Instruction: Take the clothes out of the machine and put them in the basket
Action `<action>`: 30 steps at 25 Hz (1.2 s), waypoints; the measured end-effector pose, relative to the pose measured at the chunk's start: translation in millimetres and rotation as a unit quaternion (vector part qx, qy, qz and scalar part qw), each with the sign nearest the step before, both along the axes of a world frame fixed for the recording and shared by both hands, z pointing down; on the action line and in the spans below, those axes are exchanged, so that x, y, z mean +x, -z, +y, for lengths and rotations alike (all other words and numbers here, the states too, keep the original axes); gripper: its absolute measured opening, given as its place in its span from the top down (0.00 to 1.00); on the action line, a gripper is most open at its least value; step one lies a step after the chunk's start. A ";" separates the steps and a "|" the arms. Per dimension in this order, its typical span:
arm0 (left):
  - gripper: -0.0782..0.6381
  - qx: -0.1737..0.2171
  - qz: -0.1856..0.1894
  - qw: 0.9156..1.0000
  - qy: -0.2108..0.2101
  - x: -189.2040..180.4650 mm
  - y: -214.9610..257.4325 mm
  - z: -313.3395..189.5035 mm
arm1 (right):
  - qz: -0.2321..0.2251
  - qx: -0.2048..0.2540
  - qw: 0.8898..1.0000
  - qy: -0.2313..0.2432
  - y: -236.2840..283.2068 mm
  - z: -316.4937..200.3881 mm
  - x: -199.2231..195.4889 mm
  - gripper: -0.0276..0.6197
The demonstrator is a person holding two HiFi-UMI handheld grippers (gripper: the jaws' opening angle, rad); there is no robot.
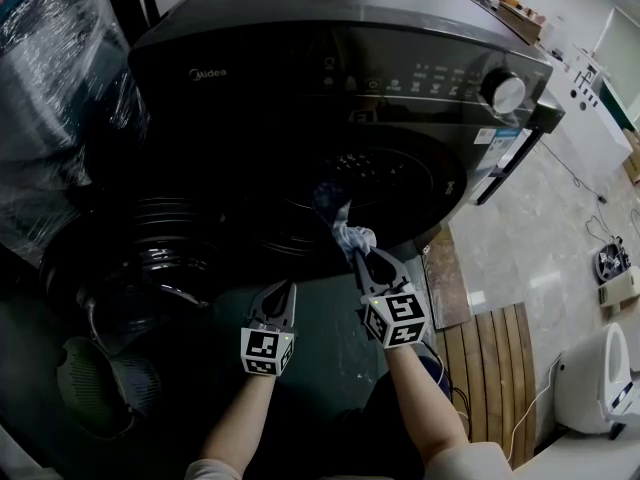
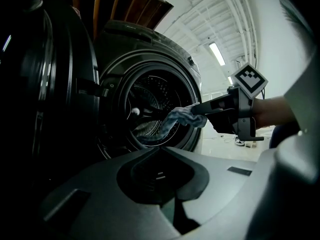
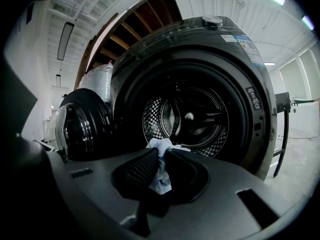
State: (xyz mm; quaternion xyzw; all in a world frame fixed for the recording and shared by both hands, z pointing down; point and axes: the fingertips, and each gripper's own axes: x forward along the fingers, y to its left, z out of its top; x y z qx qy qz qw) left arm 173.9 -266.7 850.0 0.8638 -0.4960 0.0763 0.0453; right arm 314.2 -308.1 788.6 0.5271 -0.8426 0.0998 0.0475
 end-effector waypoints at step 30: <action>0.86 0.024 0.007 0.999 0.020 -15.9 64.8 -3.3 | -0.033 -0.005 0.999 0.001 3.3 -16.4 -14.5 0.87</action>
